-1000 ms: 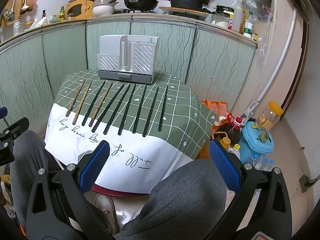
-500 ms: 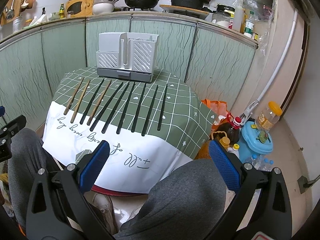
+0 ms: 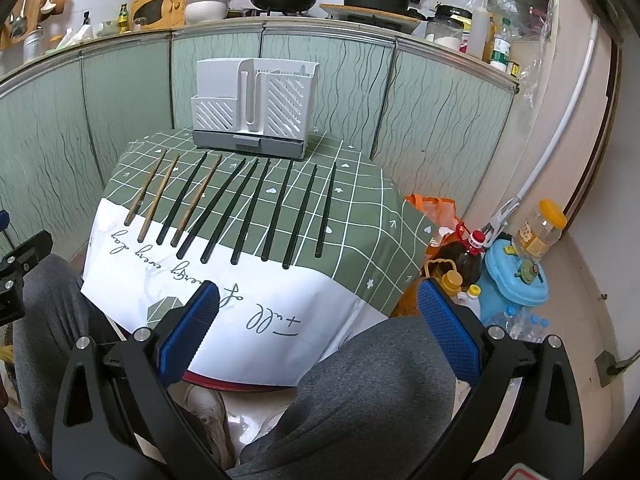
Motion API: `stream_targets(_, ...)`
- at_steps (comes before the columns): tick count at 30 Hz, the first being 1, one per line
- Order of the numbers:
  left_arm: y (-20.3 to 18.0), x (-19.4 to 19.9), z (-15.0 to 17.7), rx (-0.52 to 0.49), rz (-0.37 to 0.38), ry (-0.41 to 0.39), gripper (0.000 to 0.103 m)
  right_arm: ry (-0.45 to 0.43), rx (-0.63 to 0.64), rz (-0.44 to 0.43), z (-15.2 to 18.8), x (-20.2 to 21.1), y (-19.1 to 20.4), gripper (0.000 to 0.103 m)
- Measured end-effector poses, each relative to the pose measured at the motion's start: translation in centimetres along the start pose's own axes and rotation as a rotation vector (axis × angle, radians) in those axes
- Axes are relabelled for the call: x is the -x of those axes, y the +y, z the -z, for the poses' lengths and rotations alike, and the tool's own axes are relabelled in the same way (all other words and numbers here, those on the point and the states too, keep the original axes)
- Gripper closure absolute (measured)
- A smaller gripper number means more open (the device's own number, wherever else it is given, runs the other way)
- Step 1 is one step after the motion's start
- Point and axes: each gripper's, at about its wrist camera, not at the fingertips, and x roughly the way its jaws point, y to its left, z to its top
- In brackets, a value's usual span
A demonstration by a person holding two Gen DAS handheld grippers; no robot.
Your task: Organize utensils
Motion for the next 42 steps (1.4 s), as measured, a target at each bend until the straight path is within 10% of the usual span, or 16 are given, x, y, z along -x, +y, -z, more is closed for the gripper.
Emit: stream_targets(42,0.5,0.9,-3.3,0.001,-0.015,-0.085,0.004,-0.075,0.004,0.026,-2.6,1.0,-1.2,0.008)
